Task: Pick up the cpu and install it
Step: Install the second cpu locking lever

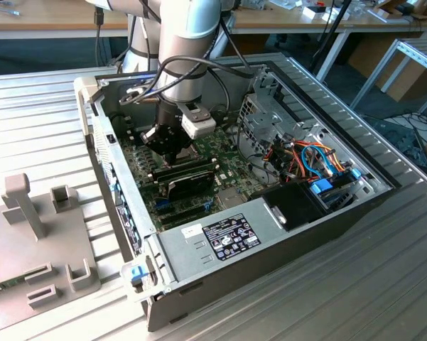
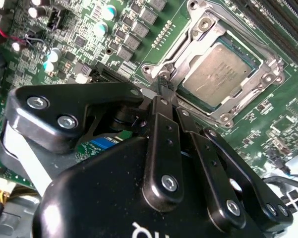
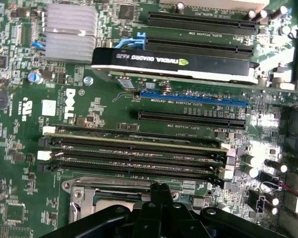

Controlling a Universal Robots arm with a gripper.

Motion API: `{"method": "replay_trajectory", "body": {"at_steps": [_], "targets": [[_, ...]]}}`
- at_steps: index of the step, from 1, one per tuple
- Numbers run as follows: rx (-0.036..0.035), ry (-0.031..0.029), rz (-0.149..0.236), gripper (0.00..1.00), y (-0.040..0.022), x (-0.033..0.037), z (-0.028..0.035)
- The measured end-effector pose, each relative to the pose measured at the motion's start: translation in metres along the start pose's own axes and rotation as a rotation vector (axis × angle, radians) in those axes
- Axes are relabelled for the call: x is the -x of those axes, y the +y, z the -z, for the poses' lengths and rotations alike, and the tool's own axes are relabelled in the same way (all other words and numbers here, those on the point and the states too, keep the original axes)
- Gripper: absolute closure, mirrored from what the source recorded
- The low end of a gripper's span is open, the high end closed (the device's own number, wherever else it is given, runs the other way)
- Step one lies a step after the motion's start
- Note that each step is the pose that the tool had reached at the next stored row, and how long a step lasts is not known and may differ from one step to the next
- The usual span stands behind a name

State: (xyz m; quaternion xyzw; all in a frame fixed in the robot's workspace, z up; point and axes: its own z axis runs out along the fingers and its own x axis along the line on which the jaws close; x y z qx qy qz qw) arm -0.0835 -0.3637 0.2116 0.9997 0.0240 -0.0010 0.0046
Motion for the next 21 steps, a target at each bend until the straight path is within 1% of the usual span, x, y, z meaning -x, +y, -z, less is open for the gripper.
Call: {"method": "replay_trajectory", "body": {"at_steps": [4,5,6,10,15,19,21], "targets": [[-0.0002,-0.0003,-0.044,0.89,0.0000,0.0000,-0.0009],[-0.0002,-0.0006,-0.066,0.89,0.0000,0.0000,-0.0014],[-0.0003,-0.0007,-0.080,0.89,-0.0001,0.0000,-0.0018],[-0.0011,-0.0011,-0.123,0.89,-0.0007,0.0008,-0.0026],[-0.0010,-0.0013,-0.136,0.89,-0.0011,0.0014,-0.0027],[-0.0026,-0.0010,-0.150,0.89,-0.0012,0.0025,-0.0035],[-0.0050,-0.0003,-0.157,0.89,-0.0013,0.0038,-0.0043]]}}
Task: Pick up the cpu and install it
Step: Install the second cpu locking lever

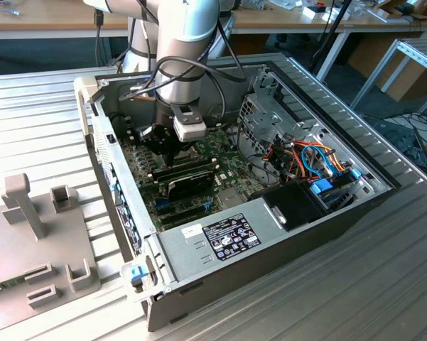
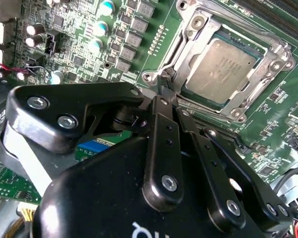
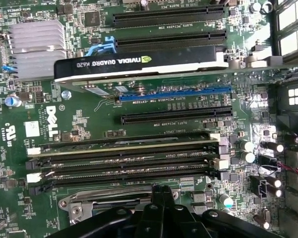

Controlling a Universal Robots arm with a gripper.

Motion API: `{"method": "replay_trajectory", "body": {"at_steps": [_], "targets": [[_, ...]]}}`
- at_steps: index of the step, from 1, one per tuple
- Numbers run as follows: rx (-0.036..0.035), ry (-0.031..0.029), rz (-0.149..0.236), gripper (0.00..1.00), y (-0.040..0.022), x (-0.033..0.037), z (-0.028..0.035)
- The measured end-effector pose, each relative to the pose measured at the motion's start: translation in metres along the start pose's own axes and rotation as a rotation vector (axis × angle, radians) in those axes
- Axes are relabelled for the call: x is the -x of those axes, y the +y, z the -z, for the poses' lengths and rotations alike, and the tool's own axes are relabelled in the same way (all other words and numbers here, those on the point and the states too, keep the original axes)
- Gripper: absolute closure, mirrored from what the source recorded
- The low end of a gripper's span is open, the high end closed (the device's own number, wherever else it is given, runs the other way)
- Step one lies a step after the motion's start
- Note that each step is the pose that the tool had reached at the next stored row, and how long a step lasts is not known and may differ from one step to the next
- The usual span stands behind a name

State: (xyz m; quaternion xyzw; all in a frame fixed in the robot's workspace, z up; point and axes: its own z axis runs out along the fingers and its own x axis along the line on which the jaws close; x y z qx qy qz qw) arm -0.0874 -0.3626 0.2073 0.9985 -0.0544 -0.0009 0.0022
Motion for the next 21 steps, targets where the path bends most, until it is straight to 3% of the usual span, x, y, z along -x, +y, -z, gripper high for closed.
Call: {"method": "replay_trajectory", "body": {"at_steps": [14,21], "targets": [[-0.0106,0.0041,-0.031,0.89,0.0007,0.0057,-0.0039],[-0.0127,0.0054,-0.032,0.89,0.0030,0.0059,-0.0048]]}}
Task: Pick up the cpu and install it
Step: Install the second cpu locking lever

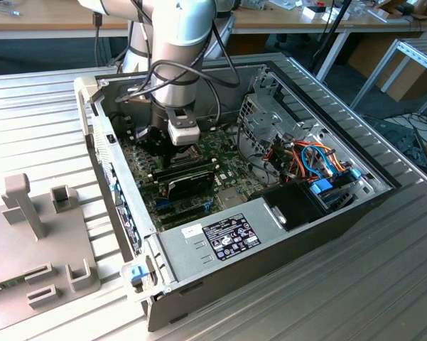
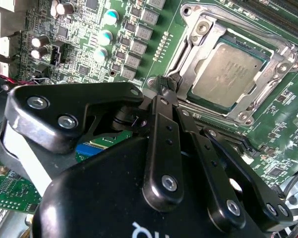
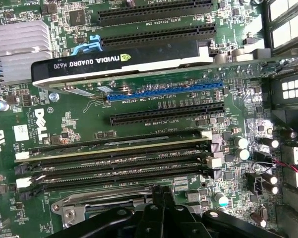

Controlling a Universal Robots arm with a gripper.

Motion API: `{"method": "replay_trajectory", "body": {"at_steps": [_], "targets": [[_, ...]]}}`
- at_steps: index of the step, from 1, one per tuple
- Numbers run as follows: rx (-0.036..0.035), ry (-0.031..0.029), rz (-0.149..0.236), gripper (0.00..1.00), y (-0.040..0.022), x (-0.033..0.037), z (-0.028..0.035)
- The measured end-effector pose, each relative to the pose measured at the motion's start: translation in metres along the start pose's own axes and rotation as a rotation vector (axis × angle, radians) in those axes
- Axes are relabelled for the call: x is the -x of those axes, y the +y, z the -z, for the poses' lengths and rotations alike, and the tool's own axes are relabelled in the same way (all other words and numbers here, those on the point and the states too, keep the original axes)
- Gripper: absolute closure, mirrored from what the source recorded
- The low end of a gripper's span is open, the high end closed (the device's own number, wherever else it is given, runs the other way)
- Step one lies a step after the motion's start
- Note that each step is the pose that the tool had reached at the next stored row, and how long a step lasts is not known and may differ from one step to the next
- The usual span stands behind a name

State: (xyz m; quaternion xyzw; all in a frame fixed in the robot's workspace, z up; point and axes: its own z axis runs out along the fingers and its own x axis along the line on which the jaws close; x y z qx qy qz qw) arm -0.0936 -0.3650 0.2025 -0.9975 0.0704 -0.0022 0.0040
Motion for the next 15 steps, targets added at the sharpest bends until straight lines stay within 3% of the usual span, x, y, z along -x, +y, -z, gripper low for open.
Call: {"method": "replay_trajectory", "body": {"at_steps": [4,13,15], "targets": [[-0.0003,0.0000,0.000,0.89,0.0034,-0.0004,0.0001],[0.0003,0.0000,0.000,0.89,0.0045,-0.0005,0.0002],[0.0003,0.0005,0.000,0.89,0.0044,-0.0006,0.0026]]}}
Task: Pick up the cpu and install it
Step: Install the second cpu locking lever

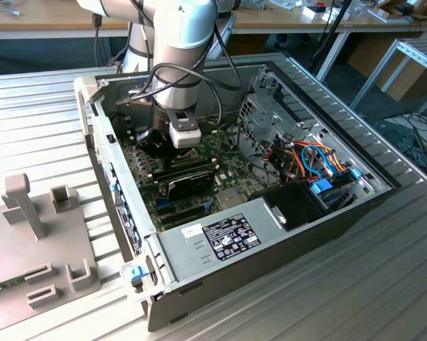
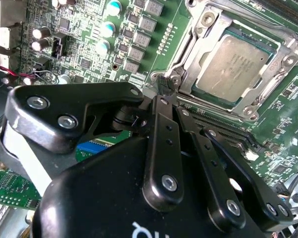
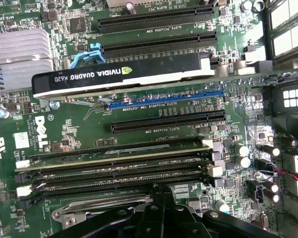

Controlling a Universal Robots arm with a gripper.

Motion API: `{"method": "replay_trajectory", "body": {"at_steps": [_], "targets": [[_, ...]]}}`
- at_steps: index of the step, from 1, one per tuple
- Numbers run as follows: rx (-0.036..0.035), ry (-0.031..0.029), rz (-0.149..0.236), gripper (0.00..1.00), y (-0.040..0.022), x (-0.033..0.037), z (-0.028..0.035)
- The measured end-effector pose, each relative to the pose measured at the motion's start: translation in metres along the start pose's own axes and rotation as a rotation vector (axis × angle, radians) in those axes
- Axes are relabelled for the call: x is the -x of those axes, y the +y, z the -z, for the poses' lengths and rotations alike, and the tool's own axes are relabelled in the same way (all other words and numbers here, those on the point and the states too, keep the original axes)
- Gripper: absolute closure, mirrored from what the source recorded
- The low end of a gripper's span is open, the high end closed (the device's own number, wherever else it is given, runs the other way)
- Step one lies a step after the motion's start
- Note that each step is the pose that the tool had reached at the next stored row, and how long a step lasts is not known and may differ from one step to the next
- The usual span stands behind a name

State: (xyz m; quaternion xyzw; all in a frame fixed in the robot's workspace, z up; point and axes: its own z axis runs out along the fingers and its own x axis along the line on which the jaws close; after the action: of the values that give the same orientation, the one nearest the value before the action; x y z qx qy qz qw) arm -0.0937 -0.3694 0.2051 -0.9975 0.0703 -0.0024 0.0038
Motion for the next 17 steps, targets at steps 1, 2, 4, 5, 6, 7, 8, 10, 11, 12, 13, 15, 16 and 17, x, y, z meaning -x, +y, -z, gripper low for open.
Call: {"method": "replay_trajectory", "body": {"at_steps": [1,2,4,5,6,7,8,10,11,12,13,15,16,17], "targets": [[0.0019,-0.0001,0.000,0.89,0.0002,0.0000,0.0019],[0.0020,-0.0001,0.000,0.89,0.0001,0.0000,0.0033],[0.0059,0.0005,0.000,0.89,0.0000,0.0000,0.0054],[0.0094,0.0010,0.000,0.89,0.0001,0.0001,0.0054],[0.0093,0.0038,0.000,0.89,0.0002,0.0009,0.0054],[0.0088,0.0078,0.000,0.89,0.0002,0.0015,0.0052],[0.0071,0.0112,0.000,0.89,0.0001,0.0019,0.0050],[0.0044,0.0172,0.000,0.89,0.0001,0.0026,0.0049],[0.0036,0.0207,0.000,0.89,0.0002,0.0030,0.0047],[0.0031,0.0243,0.001,0.89,0.0003,0.0035,0.0045],[0.0023,0.0292,0.001,0.89,0.0004,0.0043,0.0042],[0.0012,0.0374,0.001,0.89,0.0006,0.0059,0.0038],[0.0007,0.0407,0.001,0.89,0.0008,0.0066,0.0036],[0.0001,0.0442,0.001,0.89,0.0009,0.0074,0.0033]]}}
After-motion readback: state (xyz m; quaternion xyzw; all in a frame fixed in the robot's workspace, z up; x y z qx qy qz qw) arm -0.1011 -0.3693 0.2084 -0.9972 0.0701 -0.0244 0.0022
